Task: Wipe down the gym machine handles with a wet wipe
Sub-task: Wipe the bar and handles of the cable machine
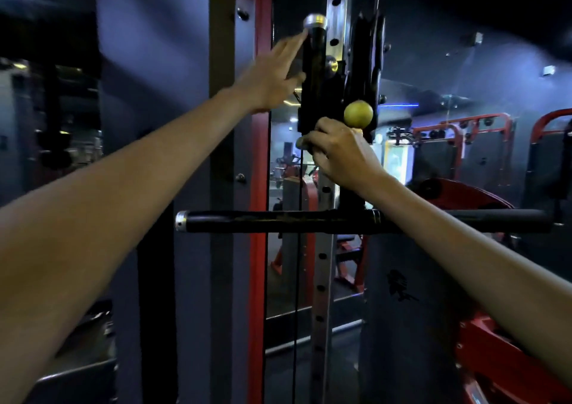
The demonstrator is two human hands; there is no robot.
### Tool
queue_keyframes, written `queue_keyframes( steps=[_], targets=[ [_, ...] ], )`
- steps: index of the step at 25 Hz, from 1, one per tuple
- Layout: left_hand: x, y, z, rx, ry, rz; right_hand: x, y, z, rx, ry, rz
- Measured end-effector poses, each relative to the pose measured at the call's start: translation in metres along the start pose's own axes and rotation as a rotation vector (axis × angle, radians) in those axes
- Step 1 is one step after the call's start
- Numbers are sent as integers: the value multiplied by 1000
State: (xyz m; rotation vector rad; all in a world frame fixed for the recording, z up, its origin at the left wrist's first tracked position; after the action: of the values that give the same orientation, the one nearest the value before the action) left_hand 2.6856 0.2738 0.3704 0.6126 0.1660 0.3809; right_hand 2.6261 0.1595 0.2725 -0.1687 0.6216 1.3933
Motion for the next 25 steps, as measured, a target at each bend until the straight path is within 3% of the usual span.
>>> queue_keyframes(
  steps=[5, 12, 18, 25],
  targets=[
    [49, -7, -88, 283, 223, 322, 16, 4, 7, 78, -105, 209],
    [42, 32, -213, 365, 433, 422, 106, 11, 9, 255, 28, 371],
    [1, 101, -346, 367, 651, 525, 229, 49, 3, 373, 190, 570],
    [-69, 196, -522, 405, 1102, 612, 404, 135, -21, 421, 522, 745]
  ],
)
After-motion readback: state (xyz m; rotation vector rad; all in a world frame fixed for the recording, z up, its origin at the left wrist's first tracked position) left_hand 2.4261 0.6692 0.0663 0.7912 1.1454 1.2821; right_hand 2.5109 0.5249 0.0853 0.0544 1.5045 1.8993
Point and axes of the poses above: each hand's wrist, its own z-axis towards the middle knuckle, its own y-axis out of the back of the hand, x = y × z, the point moved 4 cm from there along z, towards the middle knuckle, and after that the axes turned 15 degrees about -z, right-handed, at the moved point
